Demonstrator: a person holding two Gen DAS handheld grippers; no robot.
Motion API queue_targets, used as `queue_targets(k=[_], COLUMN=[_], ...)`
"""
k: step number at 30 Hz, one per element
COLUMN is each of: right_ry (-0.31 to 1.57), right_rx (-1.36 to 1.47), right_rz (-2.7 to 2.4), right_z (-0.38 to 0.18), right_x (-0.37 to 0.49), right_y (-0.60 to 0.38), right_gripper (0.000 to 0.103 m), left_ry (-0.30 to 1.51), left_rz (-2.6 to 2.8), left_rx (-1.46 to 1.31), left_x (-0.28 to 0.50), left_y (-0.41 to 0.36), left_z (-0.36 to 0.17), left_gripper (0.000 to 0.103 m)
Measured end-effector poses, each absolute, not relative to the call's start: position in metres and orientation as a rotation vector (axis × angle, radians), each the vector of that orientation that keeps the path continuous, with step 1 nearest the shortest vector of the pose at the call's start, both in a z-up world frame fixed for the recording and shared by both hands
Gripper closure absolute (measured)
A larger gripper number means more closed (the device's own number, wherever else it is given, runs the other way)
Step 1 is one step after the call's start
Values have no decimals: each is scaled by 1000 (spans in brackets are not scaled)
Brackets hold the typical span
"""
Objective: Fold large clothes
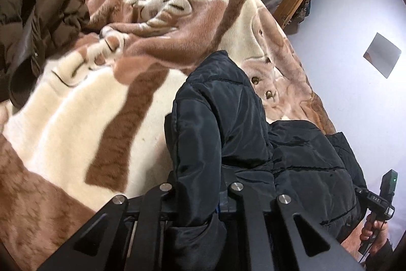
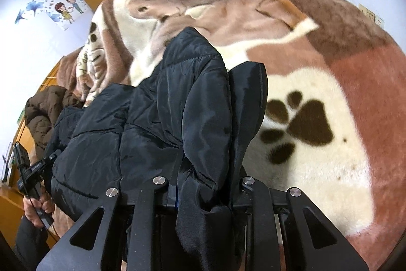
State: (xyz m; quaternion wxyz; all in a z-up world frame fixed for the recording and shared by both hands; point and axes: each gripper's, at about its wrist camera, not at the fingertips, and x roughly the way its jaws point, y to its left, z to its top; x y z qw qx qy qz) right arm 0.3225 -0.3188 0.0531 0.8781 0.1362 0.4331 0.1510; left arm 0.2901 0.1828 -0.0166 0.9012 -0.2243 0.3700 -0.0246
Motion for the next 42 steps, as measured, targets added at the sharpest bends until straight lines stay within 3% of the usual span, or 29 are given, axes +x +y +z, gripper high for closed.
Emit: queue_targets(k=[5, 9, 12, 16, 22, 27, 29, 34, 37, 42], right_ry=[896, 942, 1007, 1027, 1045, 1055, 1056, 1051, 1037, 988], right_rx=[273, 291, 279, 296, 297, 318, 319, 311, 312, 295], right_rz=[329, 301, 273, 265, 271, 271, 270, 264, 261, 280], right_z=[56, 34, 8, -8, -20, -31, -33, -30, -19, 12], right_x=[323, 324, 325, 328, 335, 338, 338, 337, 333, 328], right_y=[-310, -319, -322, -327, -332, -335, -335, -333, -333, -330], right_gripper=[79, 79, 77, 74, 71, 68, 68, 70, 75, 78], left_ry=[754, 864, 934, 913, 961, 978, 981, 956, 944, 887], left_rz=[-69, -53, -16, 56, -32, -82, -107, -112, -83, -74], left_rx=[-467, -522, -534, -526, -643, -680, -690, -631, -597, -590], left_x=[288, 299, 301, 298, 315, 333, 336, 326, 322, 317], left_y=[187, 190, 193, 200, 206, 199, 197, 189, 186, 192], left_z=[-13, -58, -94, -110, -145, -153, -151, -130, -110, -73], left_gripper=[93, 88, 67, 18, 8, 10, 20, 66, 74, 76])
